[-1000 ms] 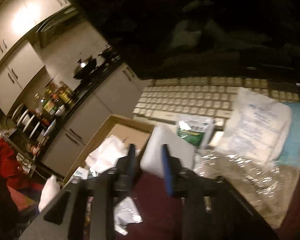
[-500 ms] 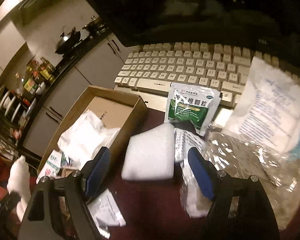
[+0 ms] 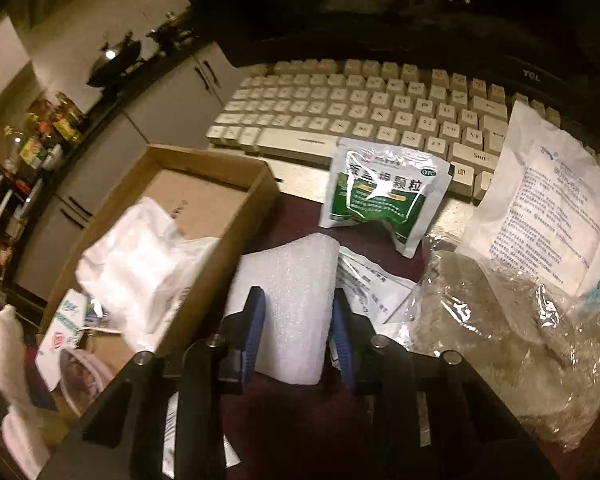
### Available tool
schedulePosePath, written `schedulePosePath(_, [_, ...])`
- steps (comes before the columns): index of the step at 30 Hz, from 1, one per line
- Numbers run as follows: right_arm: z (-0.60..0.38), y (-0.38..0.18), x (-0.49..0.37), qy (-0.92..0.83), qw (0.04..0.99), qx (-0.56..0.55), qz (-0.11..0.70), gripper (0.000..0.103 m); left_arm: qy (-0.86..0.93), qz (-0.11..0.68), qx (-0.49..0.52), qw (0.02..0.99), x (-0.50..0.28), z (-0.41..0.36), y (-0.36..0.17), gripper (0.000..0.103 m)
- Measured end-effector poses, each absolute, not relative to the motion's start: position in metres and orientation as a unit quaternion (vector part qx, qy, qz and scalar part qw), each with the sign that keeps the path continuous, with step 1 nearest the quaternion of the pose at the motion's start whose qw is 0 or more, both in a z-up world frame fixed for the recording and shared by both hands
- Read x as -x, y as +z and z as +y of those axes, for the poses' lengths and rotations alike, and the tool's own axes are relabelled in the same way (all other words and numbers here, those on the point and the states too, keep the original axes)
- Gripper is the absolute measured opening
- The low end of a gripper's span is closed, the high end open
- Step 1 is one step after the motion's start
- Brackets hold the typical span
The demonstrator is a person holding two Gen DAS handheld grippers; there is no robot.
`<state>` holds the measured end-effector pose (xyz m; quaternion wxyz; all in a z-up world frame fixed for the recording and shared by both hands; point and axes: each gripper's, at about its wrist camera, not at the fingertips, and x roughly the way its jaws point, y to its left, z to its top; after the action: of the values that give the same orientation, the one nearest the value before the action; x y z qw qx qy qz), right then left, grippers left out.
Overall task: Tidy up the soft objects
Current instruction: 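Carry the towel with left tool while right tool carries the foam block into the tray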
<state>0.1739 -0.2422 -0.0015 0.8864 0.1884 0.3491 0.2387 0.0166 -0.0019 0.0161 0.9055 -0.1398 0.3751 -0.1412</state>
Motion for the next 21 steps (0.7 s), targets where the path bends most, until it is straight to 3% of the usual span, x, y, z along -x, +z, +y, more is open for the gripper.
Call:
schedulePosePath(12, [-0.272,0.028,-0.139,0.288,0.881,-0.276,0.253,0.026,-0.109,0.356,0.140,0.918,-0.021,0.024,0.030,0.041])
schedulePosePath(21, [-0.245,0.039,-0.156,0.312,0.870,-0.273,0.265,0.026,-0.100,0.359,0.137,0.918,-0.049,0.037,0.024,0.041])
